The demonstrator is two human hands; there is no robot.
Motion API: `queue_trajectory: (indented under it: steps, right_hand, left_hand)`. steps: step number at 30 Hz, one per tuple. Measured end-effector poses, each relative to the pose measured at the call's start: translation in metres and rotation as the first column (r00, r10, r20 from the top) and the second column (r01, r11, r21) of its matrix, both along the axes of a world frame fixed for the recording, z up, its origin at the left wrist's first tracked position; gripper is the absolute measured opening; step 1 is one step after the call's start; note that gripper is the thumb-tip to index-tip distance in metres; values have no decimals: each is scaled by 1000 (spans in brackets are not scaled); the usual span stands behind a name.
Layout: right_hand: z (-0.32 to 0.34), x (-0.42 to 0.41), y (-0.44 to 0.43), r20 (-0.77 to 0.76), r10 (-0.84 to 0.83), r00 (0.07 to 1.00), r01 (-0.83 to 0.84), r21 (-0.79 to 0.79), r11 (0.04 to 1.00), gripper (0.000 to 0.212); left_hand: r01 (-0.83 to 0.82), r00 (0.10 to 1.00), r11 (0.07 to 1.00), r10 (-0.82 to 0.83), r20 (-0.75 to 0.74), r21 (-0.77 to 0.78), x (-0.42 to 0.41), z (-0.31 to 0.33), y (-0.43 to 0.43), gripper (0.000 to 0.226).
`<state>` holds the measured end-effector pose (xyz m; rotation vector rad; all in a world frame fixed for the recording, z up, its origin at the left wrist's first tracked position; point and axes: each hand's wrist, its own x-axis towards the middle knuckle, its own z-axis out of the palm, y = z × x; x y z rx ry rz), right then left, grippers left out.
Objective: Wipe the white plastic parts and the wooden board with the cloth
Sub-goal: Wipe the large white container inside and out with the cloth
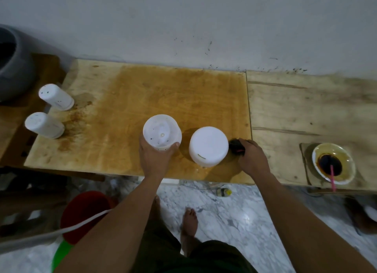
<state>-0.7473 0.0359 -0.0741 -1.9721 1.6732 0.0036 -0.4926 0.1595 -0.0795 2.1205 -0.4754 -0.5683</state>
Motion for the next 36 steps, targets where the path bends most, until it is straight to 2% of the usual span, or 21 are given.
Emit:
queue_trajectory:
  steps: [7,13,18,21,23,26,27,31,34,36]
  right_hand:
    - [20,2,-1,-20,-22,1000,21,-57,998,58]
    - [43,0,-13,-29,-125,992,119,-148,982,46]
    - [91,14,-25,135,-155,979,189,-295,937,53]
    - [126,40,-25,268,-106,958,183,-280,942,59]
    - [151,63,-21,406,-91,909,190,-211,959,59]
    - [192,100,-9,693,-132,709,196,-13,981,41]
    - [203,109,-3,734,-145,663,181,31,983,38]
    - [237,134,10,815,-170,553,132,116,985,39]
    - [263,146,17,848,-146,509,123,97,988,36]
    - [279,153,23,868,-136,478,123,87,989,33]
  left_hand:
    - [27,996,1000,-27,84,10,5,6,1,123]
    - [33,997,995,-26,79,-91,9,25,2,117]
    - [68,994,980,-49,102,-187,12,54,-1,115]
    - [104,988,959,-69,138,-265,14,79,-6,113]
    - [132,985,937,-86,152,-322,15,99,-13,112]
    - [196,977,881,-140,160,-430,20,136,-21,110]
    - [226,972,861,-168,164,-455,20,146,-22,109]
    - [302,951,763,-280,128,-572,26,194,-24,105]
    - [343,911,631,-403,84,-696,41,233,-21,88]
    - [399,863,567,-498,85,-721,56,253,-18,88]
